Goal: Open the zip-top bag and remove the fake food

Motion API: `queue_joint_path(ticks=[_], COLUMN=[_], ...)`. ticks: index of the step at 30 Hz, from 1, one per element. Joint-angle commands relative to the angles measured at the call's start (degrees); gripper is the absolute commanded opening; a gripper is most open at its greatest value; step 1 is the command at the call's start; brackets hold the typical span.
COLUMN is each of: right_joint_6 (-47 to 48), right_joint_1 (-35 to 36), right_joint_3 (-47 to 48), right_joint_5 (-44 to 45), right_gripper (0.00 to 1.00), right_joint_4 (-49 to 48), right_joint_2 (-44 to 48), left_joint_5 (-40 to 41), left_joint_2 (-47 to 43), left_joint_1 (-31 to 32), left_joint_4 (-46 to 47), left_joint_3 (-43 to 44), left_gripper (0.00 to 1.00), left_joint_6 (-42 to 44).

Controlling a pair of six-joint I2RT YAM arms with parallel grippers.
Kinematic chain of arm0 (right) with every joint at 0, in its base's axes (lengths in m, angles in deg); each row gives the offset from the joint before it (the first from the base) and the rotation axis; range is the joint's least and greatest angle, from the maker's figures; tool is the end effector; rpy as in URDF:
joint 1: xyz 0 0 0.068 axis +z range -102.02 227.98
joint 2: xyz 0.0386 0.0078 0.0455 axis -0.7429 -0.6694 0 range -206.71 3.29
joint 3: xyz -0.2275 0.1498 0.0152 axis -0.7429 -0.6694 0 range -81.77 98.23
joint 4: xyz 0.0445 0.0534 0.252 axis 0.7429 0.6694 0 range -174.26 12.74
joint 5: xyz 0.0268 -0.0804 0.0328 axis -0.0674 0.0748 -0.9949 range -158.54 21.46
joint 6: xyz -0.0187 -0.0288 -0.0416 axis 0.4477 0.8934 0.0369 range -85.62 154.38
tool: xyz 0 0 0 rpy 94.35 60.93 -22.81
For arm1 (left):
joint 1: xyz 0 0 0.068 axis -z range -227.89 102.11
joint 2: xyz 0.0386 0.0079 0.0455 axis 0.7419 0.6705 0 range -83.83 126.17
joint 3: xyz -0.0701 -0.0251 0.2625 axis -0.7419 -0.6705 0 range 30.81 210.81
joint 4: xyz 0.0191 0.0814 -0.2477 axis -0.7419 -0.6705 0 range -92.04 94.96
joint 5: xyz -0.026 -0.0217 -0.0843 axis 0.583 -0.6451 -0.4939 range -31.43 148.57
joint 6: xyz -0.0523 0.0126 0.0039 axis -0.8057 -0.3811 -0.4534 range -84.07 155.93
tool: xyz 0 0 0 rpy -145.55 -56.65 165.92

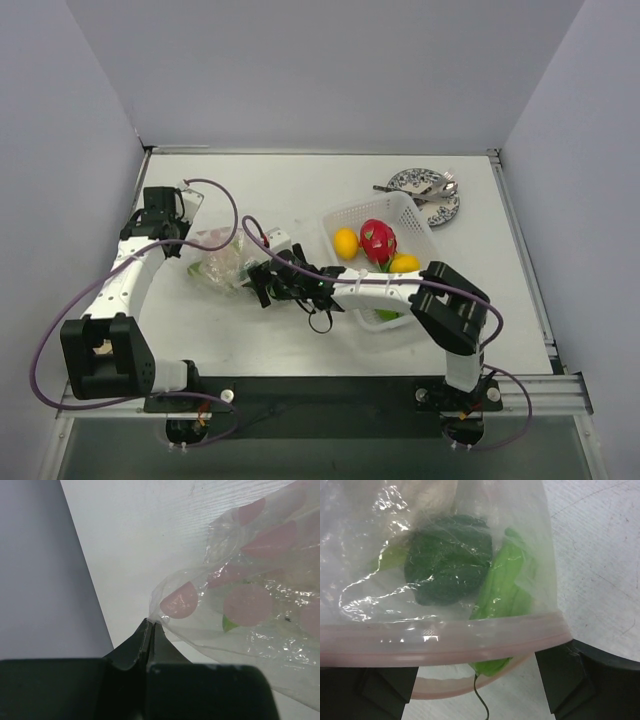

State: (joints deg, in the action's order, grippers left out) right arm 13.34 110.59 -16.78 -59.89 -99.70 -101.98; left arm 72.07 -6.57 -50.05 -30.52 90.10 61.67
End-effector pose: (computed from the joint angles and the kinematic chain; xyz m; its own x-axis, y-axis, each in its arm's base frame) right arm 0.1953 0.3655 0.2097 -0.4730 -0.1414 -0.8696 -0.6913 0.6714 0.2669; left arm 0.2774 0.0188 0.2653 -0.7993 0.3925 -0.4550 0.1905 0.8837 0.4275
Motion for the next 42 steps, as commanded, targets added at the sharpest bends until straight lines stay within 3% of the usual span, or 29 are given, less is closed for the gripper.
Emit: queue_joint_path(ticks=[1, 5, 7, 8, 10, 11, 12, 19, 26, 32, 33, 34, 36, 37, 42], right_joint_6=[-0.67, -0.76, -0.85, -0.76, -0.76, -0.50, -0.06, 1.26, 0.65, -3.30, -3.74, -3.66, -1.12, -0.24, 10.81], right_joint_1=[-0.29, -0.29, -0.21, -0.29, -0.29, -0.12, -0.03, -0.03, -5.38, -14.60, -15.84, -16.72, -17.17, -16.73, -5.78], right_joint_3=[5.31, 5.76, 4.19, 3.31, 0.32, -0.56, -1.35, -10.84, -20.76, -27.37, -27.20, -26.68, -24.32, -23.25, -20.96], right_joint_5=[1.55, 1.20, 1.20, 1.29, 1.64, 2.25, 2.86, 4.45, 11.91, 20.00, 20.09, 19.83, 19.57, 19.48, 20.11], right_gripper=[0.89, 0.87, 0.77, 0.65, 0.52, 0.39, 0.34, 0.30, 0.34, 0.39, 0.43, 0.64, 0.92, 1.00, 1.00], right_joint_4=[-0.38, 0.50, 0.33, -0.28, -1.25, -1.34, -1.17, 1.02, 7.52, 10.96, 12.18, 12.71, 13.33, 13.85, 4.50], right_joint_2=[-5.01, -7.40, -6.79, -6.26, -3.37, -2.23, 0.31, 18.68, 37.83, 44.28, 44.02, 43.41, 41.03, 39.98, 36.72], left_joint_5=[-0.66, -0.49, -0.23, -0.05, 0.21, 0.39, 0.39, 2.41, 1.10, 0.48, 0.56, 0.48, 0.48, 0.56, 1.18], left_joint_2=[-2.02, -2.19, -1.93, -1.93, -1.67, -1.49, -1.23, 0.09, 0.62, 0.62, 0.53, 0.53, 0.71, 0.71, 0.62], left_joint_1=[0.57, 0.83, 0.92, 0.92, 0.92, 0.92, 0.92, 0.48, 0.39, 0.66, 0.75, 0.75, 1.01, 1.01, 1.10], left_joint_4=[-0.28, -0.29, -0.20, -0.11, 0.50, 0.68, 0.68, 3.40, 2.62, 2.26, 2.18, 2.17, 1.74, 1.73, 1.65], left_joint_3=[1.97, 2.06, 1.97, 1.89, 1.62, 1.53, 1.45, 0.92, 2.15, 2.15, 2.15, 2.15, 2.41, 2.50, 2.85], left_gripper=[0.00, 0.00, 0.00, 0.00, 0.00, 0.00, 0.00, 0.00, 0.00, 0.00, 0.00, 0.00, 0.00, 0.00, 0.00], left_joint_6=[-1.04, -0.86, -0.78, -0.69, -0.51, -0.51, -0.51, 0.45, -0.16, -0.69, -0.77, -0.78, -0.78, -0.78, -0.60])
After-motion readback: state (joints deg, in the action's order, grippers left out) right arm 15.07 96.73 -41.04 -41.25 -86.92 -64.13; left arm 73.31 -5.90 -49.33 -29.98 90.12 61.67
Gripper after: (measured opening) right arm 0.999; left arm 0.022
